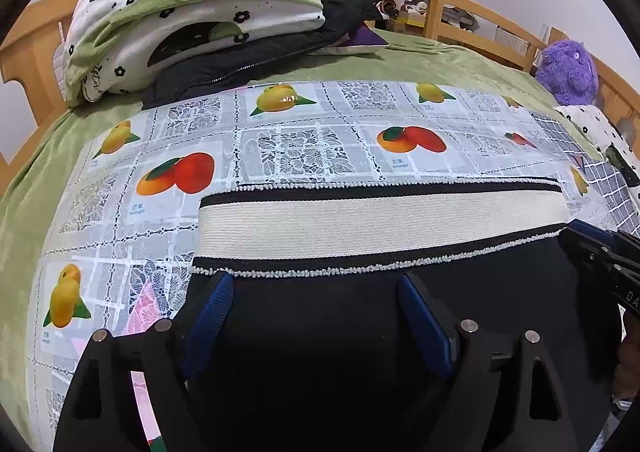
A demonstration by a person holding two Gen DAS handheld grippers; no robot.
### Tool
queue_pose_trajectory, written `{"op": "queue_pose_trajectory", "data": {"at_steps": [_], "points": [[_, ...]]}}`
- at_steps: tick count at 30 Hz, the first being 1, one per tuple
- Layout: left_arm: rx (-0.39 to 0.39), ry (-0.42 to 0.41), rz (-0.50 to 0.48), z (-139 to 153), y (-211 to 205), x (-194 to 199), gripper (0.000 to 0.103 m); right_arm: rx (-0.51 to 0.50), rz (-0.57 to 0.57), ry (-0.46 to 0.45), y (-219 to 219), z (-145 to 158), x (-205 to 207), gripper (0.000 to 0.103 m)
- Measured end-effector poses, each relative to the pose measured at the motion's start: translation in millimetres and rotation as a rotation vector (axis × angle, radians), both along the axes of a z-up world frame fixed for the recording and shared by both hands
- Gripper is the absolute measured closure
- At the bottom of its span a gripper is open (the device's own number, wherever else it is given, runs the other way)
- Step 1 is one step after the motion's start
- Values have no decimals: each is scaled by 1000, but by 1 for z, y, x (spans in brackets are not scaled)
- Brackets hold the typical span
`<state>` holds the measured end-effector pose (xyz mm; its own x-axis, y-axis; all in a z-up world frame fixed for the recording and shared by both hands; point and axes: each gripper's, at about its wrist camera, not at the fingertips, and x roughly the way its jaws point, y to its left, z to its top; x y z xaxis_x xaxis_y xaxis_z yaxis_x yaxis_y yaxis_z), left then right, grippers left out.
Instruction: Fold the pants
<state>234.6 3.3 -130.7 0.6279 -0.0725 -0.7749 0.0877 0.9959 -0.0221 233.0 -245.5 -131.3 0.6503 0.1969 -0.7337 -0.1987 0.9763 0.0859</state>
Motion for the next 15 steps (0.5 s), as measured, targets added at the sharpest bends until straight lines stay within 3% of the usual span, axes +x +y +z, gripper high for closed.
{"op": "queue_pose_trajectory", "data": {"at_steps": [15], "points": [[17, -13, -2, 0, -2, -3, 18, -8, -5, 5, 0, 1, -3, 64]]}}
